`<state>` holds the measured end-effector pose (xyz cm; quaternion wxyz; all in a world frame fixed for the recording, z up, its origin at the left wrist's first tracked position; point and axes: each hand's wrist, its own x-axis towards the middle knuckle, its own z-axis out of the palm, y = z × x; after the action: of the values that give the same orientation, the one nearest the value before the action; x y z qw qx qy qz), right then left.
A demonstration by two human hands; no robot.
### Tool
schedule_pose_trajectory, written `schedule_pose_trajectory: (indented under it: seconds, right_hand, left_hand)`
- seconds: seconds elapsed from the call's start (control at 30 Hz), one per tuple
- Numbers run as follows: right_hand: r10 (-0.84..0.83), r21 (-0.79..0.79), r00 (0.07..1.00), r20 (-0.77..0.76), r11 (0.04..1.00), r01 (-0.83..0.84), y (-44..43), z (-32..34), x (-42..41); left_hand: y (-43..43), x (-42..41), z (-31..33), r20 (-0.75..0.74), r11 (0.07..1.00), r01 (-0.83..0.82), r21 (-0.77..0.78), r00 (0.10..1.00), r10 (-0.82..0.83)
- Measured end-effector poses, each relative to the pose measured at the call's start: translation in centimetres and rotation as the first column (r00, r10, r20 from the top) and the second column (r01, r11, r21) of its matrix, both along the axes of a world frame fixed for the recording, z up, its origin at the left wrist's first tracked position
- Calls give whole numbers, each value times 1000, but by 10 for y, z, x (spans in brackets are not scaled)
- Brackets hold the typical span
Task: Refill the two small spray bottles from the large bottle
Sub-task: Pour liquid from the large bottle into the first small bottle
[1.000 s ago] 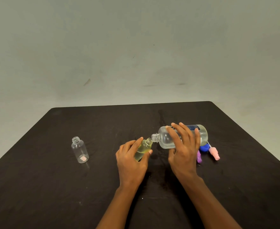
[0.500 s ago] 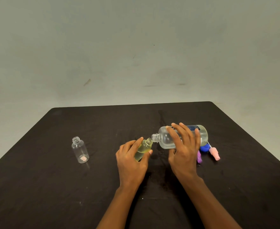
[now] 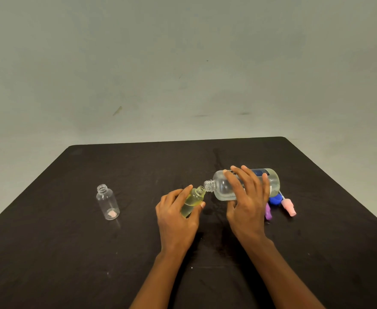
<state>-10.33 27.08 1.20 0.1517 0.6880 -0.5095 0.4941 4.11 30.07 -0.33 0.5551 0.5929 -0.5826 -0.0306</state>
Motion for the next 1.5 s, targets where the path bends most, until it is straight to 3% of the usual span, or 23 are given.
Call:
schedule_pose_trajectory:
  seconds: [1.5]
  right_hand:
    - [7, 14, 1000, 10, 1000, -8, 2, 2, 1]
  left_hand:
    - [0, 0, 0, -15, 1000, 4, -6, 1000, -4]
